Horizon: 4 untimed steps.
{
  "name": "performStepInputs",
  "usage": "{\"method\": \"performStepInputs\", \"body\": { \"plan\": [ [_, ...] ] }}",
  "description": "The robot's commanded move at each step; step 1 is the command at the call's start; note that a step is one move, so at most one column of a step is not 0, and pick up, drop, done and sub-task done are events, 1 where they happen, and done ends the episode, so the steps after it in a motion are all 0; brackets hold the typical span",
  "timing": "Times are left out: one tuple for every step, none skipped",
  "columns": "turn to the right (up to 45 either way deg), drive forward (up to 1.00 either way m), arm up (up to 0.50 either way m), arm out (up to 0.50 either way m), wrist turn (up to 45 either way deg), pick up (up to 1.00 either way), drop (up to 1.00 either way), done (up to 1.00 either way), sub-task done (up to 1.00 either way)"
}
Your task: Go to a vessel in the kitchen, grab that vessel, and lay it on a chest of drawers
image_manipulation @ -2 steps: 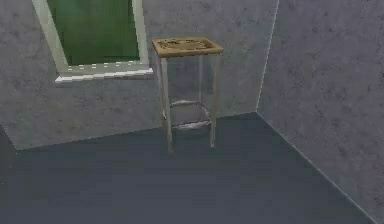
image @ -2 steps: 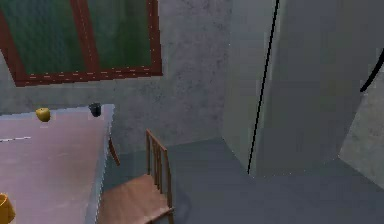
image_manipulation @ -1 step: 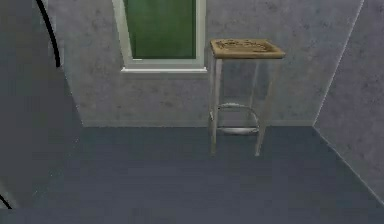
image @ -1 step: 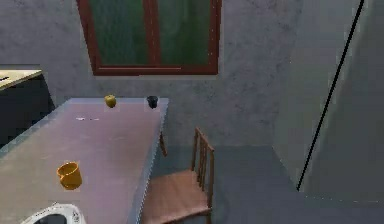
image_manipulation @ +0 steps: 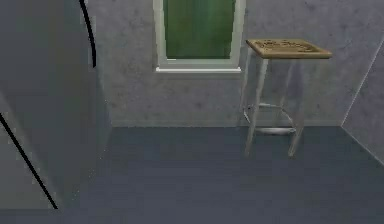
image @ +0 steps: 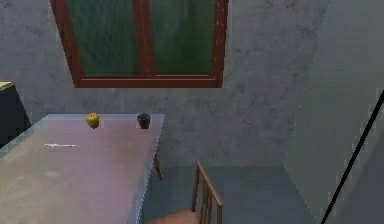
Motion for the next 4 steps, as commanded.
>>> {"method": "performStepInputs", "body": {
  "plan": [
    [-45.0, 0.0, 0.0, 0.0, 0.0, 0.0, 0.0, 0.0, 0.0],
    [-45.0, 0.0, 0.0, 0.0, 0.0, 0.0, 0.0, 0.0, 0.0],
    [-45.0, 0.0, 0.0, 0.0, 0.0, 0.0, 0.0, 0.0, 0.0],
    [0.0, 0.0, 0.5, 0.0, 0.0, 0.0, 0.0, 0.0, 0.0]
  ]
}}
